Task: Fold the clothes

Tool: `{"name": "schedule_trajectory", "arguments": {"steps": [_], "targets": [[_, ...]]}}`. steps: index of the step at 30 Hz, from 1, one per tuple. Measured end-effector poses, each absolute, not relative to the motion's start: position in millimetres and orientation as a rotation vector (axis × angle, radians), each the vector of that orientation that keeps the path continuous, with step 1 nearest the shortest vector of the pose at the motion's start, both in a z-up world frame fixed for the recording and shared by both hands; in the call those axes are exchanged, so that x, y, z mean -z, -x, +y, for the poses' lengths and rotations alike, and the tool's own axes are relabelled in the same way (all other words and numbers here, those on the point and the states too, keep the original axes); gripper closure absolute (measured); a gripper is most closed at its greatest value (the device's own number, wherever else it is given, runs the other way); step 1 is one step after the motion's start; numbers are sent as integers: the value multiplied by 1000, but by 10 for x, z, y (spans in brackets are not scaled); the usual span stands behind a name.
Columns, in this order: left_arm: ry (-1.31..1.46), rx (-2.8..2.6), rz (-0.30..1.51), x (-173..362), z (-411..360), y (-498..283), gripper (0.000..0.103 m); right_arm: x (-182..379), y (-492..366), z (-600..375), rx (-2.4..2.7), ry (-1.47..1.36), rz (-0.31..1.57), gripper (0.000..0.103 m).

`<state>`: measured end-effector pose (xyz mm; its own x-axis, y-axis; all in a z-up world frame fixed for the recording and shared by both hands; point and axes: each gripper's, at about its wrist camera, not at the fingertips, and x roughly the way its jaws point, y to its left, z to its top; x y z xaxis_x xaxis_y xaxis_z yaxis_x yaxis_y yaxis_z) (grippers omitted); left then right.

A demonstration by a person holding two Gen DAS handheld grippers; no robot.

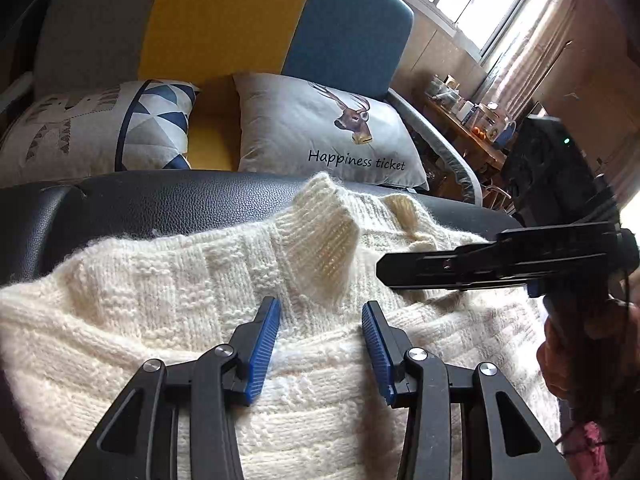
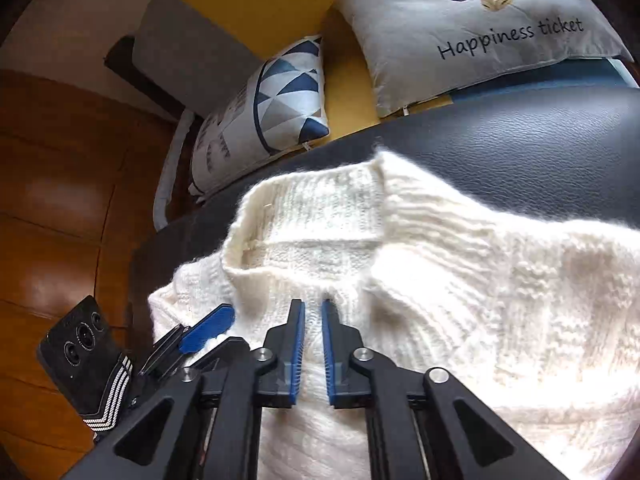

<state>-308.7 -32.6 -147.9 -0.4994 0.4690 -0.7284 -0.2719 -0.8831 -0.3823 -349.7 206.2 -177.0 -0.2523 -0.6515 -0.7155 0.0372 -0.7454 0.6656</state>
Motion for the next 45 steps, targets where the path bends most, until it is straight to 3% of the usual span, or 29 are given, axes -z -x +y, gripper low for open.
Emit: {"name": "schedule_trajectory", "arguments": {"steps": [2,3,7,12,17,23,28,33,45], "targets": [[1254,-2382,-299,1485,-323,3090,59,1688,3390,2115,2061,-1505,-765,88],[1259,-2384,-293,1481,-317,3096,59,1606,3307,2148,2083,-1471,-767,75],[1298,-2384,-345,1386,-370,3051,59,1307,2771,2313,2094,-1321,-827,75],[1268,-2398,-454,1200,-768,2245,57,1224,1648,2886,2169,-1285,-911,75],[1233,-2410,-561,1013,-1172,1417,46,1323,445,3653,2273,-1345,-1055,74],[1228,-2412,-698,926,-1618,444,43,1635,-459,4237,2213,-1443,-1211,73],[1299,-2413,-725,1106,-1783,-124,43,1896,-700,4106,2076,-1479,-1203,74],[1386,-2389,-695,1258,-1770,-456,34,1960,-527,3773,1970,-1459,-1133,74],[1346,-2354,-777,1394,-1753,-717,29,1962,-409,3477,1999,-1402,-1031,74]]}}
